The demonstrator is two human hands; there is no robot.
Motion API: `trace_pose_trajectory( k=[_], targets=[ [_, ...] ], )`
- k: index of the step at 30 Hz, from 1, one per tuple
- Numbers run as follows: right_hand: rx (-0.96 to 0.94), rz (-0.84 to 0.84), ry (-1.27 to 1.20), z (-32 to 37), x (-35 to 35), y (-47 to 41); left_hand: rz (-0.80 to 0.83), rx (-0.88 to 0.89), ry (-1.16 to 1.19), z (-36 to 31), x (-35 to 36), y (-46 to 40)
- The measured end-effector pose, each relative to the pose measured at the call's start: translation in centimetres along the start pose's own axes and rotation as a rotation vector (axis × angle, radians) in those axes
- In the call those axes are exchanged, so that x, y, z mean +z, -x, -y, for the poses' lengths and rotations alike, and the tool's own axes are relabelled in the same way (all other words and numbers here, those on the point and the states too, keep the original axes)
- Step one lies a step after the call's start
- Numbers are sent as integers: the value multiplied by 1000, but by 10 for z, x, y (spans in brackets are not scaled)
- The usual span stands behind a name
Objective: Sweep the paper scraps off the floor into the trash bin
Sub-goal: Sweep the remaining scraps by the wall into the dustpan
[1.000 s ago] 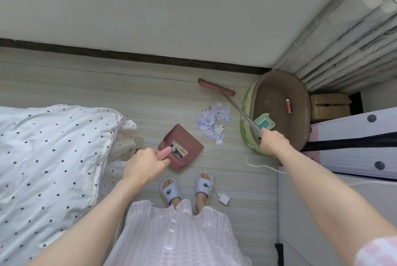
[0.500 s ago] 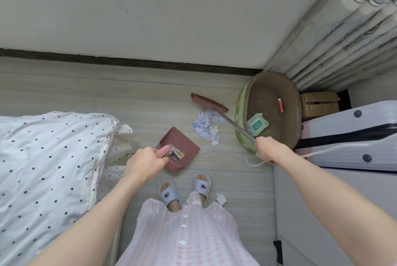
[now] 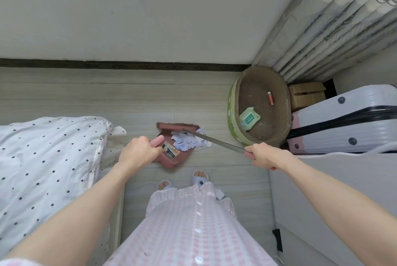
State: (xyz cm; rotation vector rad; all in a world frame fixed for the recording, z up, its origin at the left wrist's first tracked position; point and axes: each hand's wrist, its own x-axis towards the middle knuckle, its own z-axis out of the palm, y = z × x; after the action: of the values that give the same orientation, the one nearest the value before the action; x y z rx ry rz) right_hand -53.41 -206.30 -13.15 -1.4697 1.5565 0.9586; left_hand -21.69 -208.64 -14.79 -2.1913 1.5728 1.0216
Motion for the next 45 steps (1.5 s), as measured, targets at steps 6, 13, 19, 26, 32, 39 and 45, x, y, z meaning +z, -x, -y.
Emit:
trace_pose_trajectory(
  k=[6,13,19,26,32,39,45],
  targets=[
    [41,-44,-388,-2,-26,12,17,8,8,7,1,5],
    [173,-107,-588,23,-25,12,40,43,-11,24,5,16],
    [303,-130,-649,37,12,10,37,45,-34,36,12,24],
    [336,-25,-682,63,68,31,45,45,-37,34,14,28],
    [239,91,-759,79,86,46,59,44,-55,31,14,27],
    [156,155,-909,74,79,37,55,35,-48,32,20,37],
    [117,229,-887,64,75,36,47,-2,-11,27,26,48]
  ],
)
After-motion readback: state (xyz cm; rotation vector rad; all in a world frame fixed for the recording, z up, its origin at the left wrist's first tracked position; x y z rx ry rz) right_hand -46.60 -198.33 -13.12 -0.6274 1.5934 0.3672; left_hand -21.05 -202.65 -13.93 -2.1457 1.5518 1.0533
